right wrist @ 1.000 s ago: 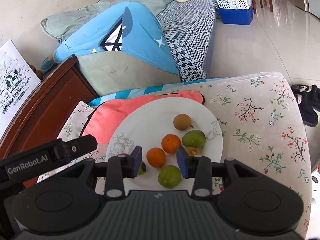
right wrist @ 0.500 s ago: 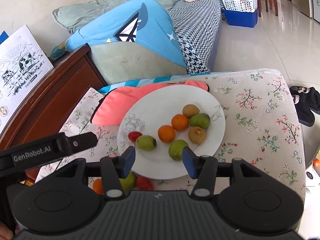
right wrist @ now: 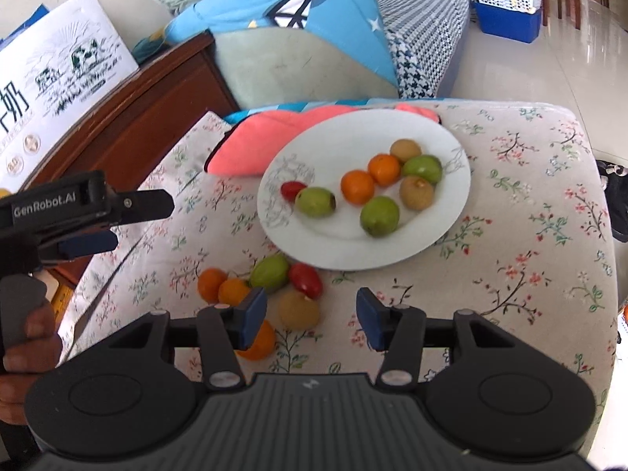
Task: Organize fruits
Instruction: 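Withdraw both tools from the plate toward the remaining fruits, then grasp a brown kiwi with the right tool while the left tool grasps an orange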
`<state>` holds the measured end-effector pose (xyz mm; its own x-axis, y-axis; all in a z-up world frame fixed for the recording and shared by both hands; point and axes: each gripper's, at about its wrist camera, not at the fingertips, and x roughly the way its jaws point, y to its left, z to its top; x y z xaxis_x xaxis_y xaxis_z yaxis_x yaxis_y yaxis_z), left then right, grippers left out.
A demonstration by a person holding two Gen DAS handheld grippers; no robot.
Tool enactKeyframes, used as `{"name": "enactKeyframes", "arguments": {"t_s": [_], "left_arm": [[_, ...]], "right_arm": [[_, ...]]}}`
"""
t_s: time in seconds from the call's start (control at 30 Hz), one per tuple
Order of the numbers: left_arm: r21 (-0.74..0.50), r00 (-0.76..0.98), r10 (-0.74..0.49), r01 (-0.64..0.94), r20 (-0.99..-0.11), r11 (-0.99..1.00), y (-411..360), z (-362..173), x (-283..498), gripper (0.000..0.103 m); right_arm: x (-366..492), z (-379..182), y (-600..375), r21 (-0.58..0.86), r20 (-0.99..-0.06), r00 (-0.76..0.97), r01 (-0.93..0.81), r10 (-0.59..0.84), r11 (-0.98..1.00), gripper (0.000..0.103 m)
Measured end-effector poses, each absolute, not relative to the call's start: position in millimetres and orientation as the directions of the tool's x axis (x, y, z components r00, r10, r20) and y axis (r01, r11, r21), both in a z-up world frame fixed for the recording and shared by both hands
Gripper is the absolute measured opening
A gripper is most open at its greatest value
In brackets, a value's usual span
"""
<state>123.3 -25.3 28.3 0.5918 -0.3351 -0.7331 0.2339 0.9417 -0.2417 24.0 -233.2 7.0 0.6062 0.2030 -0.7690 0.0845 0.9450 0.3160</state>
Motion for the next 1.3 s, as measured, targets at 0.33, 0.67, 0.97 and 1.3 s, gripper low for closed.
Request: {"name": "enactKeyframes", "arguments": {"t_s": [0.33, 0.67, 0.97, 1.3], "left_arm": [[-0.23, 0.515, -0.278, 0.156, -0.811, 0.961, -23.0, -4.0, 136.3, 0.099], [-0.22, 0.47, -0.233, 0.084, -0.851, 0.972, -34.4, -17.8, 143.5, 0.099], [-0.245, 0.426, -0.231, 0.024, -0.875, 0.969, -38.1, -27.0, 139.2, 0.095], [-0.348, 0.423, -0.302, -0.035, -0.855, 0.937, -24.7, -24.0, 137.9, 0.055]], "right_arm": [[32.7, -8.0, -233.1, 0.385, -0.777, 0.585, 0.147, 0.234, 0.911, 0.04], [42.8, -17.9, -232.1, 0.421, -0.783, 0.57, 0.19, 0.25, 0.887, 0.04], [47.1, -21.9, -224.9, 0.395, -0.795, 0.56, 0.19, 0.232, 0.899, 0.034], [45.7, -22.0, -227.4, 0.4, -0.793, 0.561, 0.188, 0.236, 0.897, 0.029]]}}
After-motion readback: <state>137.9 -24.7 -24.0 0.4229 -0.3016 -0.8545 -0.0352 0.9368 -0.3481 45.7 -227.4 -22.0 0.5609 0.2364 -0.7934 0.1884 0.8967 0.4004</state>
